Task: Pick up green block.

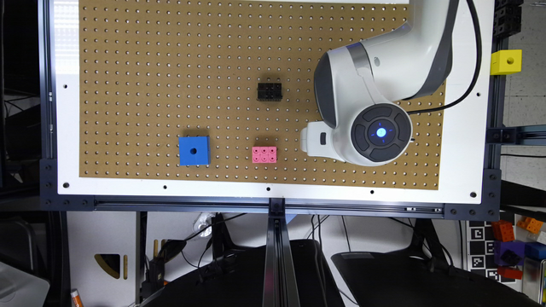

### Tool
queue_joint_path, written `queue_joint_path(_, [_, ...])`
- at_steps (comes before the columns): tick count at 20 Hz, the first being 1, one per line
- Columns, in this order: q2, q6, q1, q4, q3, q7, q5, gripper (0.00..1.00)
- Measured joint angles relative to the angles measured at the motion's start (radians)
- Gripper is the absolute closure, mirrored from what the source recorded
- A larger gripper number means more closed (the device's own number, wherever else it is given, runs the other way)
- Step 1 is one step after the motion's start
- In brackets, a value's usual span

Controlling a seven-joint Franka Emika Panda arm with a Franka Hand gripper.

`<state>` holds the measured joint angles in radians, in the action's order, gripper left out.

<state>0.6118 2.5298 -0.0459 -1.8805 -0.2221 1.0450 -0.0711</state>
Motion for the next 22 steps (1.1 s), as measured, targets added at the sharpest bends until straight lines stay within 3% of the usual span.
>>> queue_joint_path(4, [-0.077,-0.088,0.0,0.0,-0.001,0.004,0.0002,1.0])
queue_joint_path(13, [-0.177,-0.179,-0.001,0.0,-0.006,0.015,0.0009,1.0])
queue_joint_path(17, [-0.246,-0.247,-0.001,0.0,-0.009,0.017,0.004,1.0])
queue_joint_path(22, [-0.249,-0.254,-0.001,0.0,-0.009,0.018,0.004,1.0])
